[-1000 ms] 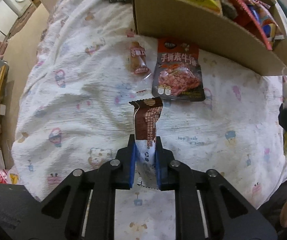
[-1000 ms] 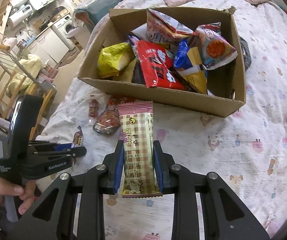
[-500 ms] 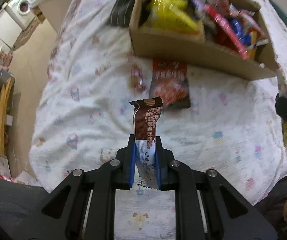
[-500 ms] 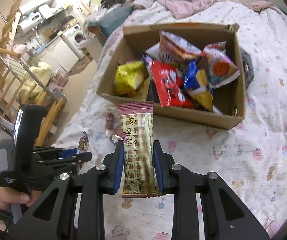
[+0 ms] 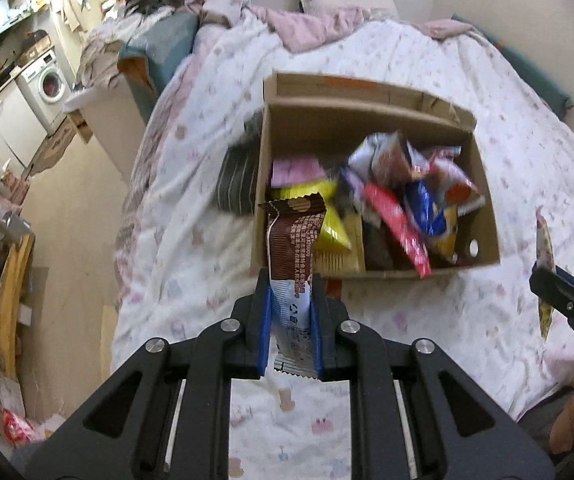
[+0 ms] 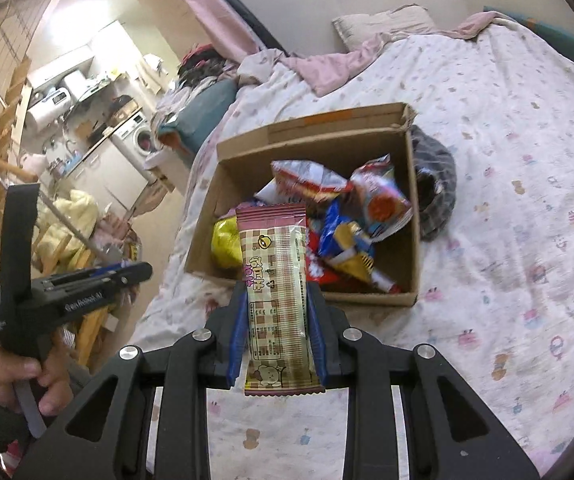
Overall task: Organize snacks
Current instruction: 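Carry both held snacks over the box and lower them inside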
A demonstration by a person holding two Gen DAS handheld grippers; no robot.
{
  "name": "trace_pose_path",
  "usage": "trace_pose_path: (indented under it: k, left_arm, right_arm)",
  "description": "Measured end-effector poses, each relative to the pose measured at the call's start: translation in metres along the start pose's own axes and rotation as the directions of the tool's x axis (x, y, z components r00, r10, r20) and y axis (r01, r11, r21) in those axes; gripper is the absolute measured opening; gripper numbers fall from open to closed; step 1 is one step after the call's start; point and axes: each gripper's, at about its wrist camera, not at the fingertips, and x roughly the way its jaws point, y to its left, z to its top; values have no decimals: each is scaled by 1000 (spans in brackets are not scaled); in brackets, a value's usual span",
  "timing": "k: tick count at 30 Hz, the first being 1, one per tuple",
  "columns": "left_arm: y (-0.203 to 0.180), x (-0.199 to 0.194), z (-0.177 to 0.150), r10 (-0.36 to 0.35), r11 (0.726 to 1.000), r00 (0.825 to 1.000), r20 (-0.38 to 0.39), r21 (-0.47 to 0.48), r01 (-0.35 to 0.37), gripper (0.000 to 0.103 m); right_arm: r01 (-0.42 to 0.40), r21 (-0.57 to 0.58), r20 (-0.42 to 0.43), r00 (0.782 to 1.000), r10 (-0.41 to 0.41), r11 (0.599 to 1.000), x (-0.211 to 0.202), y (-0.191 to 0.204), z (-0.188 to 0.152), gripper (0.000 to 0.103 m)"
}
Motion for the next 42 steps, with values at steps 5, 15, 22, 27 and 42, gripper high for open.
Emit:
trace_pose_path:
  k: [5,15,22,27,42]
  left_arm:
    - [6,2,19,-2,1000,1000,30,-7,3,13]
    - [5,21,50,-7,1000,996,91,-2,7,13]
    - [-6,46,64,-34,999,994,102,32,31,13]
    - [-9,73,62,-86,996,994,74,38,83,13]
    - [-35,96,53,-191,978,981,-21,84,192,14]
  right_arm:
    - [9,38,49,999,-11,999,-4,-15,21,29]
    - [8,69,30,1000,-10,998,32,-36,56,29]
    - [52,38,-40,998,-50,998,75,-38,67,29]
    - [91,36,-97,991,-87,995,92,-44,62,29]
    - [142,34,-135,982,-136,989,105,-57,53,29]
